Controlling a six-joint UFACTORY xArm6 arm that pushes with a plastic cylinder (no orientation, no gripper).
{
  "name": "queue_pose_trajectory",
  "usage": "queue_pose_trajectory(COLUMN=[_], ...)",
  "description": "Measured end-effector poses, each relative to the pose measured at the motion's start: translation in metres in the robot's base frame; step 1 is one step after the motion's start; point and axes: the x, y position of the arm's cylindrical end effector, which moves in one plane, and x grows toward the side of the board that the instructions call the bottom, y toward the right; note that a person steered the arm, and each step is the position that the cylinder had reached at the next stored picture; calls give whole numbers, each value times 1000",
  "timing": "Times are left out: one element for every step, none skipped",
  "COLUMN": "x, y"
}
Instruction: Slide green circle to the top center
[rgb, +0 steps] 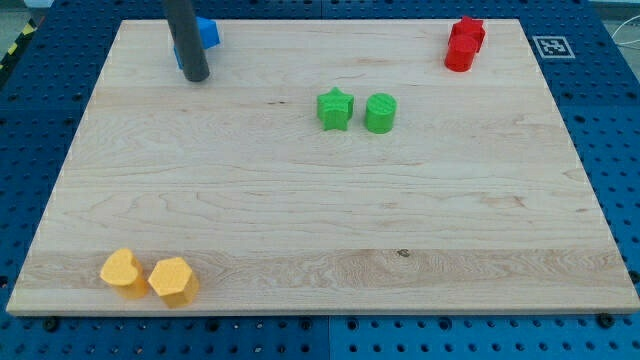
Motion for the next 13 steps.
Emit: queue_pose_trajectory(x=[33,57,83,100,107,107,107,107,107,104,100,81,63], y=[10,22,35,55,87,123,162,197,231,243,239,236,232])
